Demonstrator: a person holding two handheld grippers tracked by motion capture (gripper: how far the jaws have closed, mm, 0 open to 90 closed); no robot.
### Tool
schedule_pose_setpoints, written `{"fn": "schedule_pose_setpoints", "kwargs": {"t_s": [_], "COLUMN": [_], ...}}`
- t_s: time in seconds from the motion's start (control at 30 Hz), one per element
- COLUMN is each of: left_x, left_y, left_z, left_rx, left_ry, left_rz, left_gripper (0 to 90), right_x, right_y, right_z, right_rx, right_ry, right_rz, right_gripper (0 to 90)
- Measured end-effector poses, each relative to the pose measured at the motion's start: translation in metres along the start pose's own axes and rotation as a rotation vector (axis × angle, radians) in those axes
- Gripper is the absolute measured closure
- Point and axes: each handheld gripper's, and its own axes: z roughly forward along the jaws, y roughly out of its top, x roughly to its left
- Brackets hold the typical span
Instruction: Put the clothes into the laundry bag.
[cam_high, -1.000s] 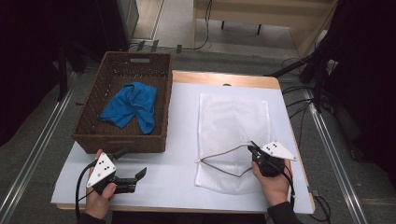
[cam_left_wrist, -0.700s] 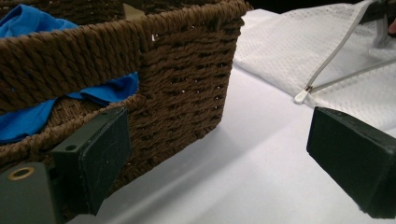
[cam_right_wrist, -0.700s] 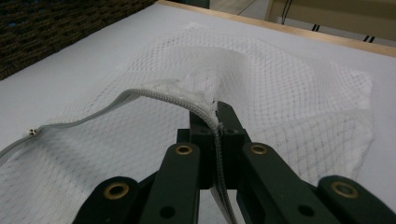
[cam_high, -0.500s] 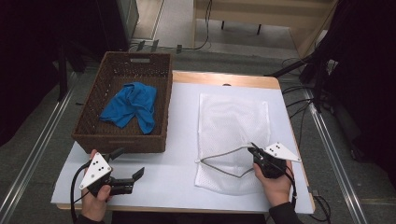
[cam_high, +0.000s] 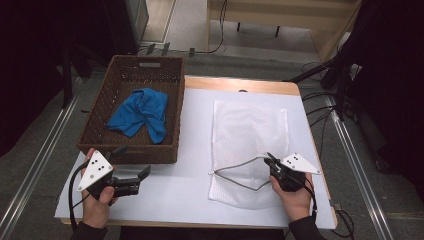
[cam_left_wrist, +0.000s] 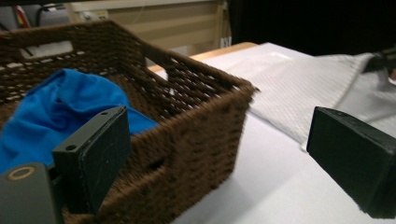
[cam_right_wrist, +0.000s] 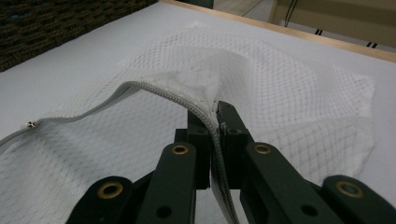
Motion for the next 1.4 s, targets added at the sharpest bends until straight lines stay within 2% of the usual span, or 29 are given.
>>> {"fn": "schedule_pose_setpoints", "kwargs": {"t_s": [0.17,0.2,0.3,0.37,0.43,0.47,0.5,0.57,0.6,0.63,0.67,0.73,0.87,1.07,1.17,1.3,1.4], "left_x": [0.012,0.013,0.016,0.02,0.023,0.025,0.027,0.032,0.034,0.036,0.039,0.043,0.047,0.056,0.061,0.066,0.069], "left_y": [0.007,0.009,0.012,0.013,0.014,0.015,0.016,0.017,0.016,0.016,0.017,0.019,0.027,0.038,0.043,0.049,0.054], "left_z": [0.005,0.007,0.012,0.014,0.018,0.02,0.021,0.025,0.028,0.03,0.032,0.033,0.037,0.046,0.049,0.055,0.058], "left_rx": [-0.003,-0.005,0.001,-0.011,-0.028,-0.021,-0.011,-0.008,-0.029,-0.054,-0.057,-0.058,-0.014,0.033,0.033,0.052,0.083], "left_ry": [-0.006,0.013,0.12,0.131,0.161,0.183,0.188,0.195,0.208,0.209,0.197,0.174,0.181,0.186,0.161,0.163,0.122], "left_rz": [-0.038,-0.044,-0.049,-0.075,-0.079,-0.08,-0.083,-0.109,-0.122,-0.151,-0.189,-0.222,-0.209,-0.221,-0.236,-0.23,-0.236], "left_gripper": [7.0,7.0,7.3,13.7,13.4,13.5,13.5,13.6,13.6,13.8,14.2,14.1,14.0,13.8,13.7,11.8,6.0], "right_x": [0.001,0.001,0.001,0.001,0.001,0.001,0.0,0.0,0.0,0.0,0.0,0.0,0.0,0.0,0.0,-0.001,-0.001], "right_y": [0.0,0.0,-0.001,-0.001,-0.001,-0.001,-0.001,-0.002,-0.002,-0.002,-0.002,-0.002,-0.002,-0.002,-0.002,-0.002,-0.002], "right_z": [0.0,0.001,0.001,0.001,0.001,0.001,0.001,0.002,0.002,0.002,0.002,0.002,0.002,0.003,0.002,0.002,0.002], "right_rx": [0.001,0.002,0.005,0.007,0.007,0.007,0.008,0.008,0.009,0.01,0.01,0.009,0.011,0.01,0.009,0.007,0.006], "right_ry": [0.0,0.0,-0.005,-0.004,-0.004,-0.004,-0.004,-0.002,-0.002,-0.002,-0.001,-0.002,-0.003,-0.002,-0.001,-0.001,0.001], "right_rz": [-0.005,-0.004,-0.005,-0.009,-0.011,-0.013,-0.011,-0.009,-0.01,-0.011,-0.012,-0.014,-0.013,-0.016,-0.014,-0.01,-0.009], "right_gripper": [86.8,86.8,86.6,86.6,86.6,86.6,86.6,86.6,86.6,86.6,86.5,86.5,86.4,86.2,86.0,85.7,85.7]}}
